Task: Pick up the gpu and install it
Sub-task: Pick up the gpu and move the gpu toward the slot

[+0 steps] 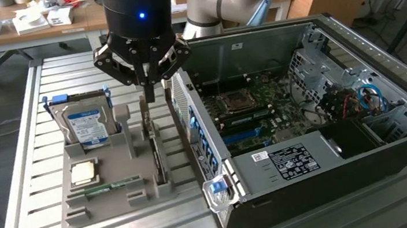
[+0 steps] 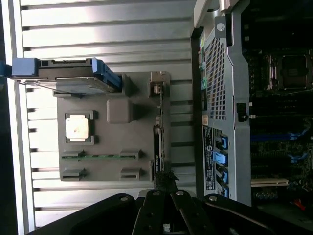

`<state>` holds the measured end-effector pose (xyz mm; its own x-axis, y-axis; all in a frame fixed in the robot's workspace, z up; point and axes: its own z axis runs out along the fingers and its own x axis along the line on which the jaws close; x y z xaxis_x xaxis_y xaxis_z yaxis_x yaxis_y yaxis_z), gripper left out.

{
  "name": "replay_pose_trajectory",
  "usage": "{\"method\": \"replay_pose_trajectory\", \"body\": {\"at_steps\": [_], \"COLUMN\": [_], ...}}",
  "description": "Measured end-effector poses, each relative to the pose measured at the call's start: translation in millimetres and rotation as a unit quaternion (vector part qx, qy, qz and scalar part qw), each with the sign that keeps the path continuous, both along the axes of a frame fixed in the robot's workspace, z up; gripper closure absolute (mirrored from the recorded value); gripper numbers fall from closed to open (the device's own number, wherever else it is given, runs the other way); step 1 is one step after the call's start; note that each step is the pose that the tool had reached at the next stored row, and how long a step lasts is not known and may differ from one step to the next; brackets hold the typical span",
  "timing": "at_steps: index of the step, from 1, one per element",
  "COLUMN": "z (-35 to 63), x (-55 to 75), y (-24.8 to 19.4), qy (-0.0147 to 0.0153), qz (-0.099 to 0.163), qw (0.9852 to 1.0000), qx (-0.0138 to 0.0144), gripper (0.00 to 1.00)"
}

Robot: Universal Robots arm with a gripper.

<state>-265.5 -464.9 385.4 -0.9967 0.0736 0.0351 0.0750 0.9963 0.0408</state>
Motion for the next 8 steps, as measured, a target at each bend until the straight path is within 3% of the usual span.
{"method": "replay_pose_trajectory", "body": {"at_steps": [8], "z": [0.0], "x": [0.0], "y": [0.0], "qy": [0.0000], "qz": [0.000], "qw": [1.0000], "qx": [0.0000], "gripper": [0.89]}}
